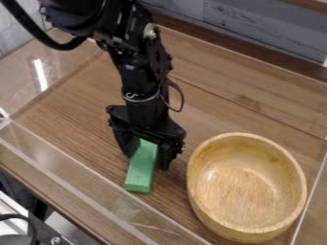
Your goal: Put the green block in the brown bowl
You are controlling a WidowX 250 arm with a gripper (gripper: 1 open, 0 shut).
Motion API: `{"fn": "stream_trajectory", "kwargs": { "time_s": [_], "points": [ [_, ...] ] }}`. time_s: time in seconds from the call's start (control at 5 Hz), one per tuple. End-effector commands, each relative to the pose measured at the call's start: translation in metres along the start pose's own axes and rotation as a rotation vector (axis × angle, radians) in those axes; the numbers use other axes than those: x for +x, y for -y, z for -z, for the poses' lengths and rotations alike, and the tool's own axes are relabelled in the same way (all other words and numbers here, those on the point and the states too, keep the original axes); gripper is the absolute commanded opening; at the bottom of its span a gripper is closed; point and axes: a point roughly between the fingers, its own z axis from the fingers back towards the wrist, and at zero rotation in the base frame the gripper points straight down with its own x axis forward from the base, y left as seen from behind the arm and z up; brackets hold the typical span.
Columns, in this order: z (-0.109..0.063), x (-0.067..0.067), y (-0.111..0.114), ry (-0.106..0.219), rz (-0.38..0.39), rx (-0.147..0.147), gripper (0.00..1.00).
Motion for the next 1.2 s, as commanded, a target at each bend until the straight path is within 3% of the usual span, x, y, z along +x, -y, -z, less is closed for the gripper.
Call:
{"fn": "stream_trajectory", "kwargs": {
  "time_s": [0.0, 0.2, 0.4, 1.0],
  "points": [
    [0.007, 0.002, -0.004, 0.0, -0.005, 0.0, 1.0],
    [0.009, 0.002, -0.005, -0.002, -0.01, 0.0, 1.0],
    [0.008, -0.001, -0.005, -0.01, -0.009, -0.002, 0.0],
    [-0.022, -0.017, 0.003, -0.077, 0.009, -0.004, 0.0]
  ]
}}
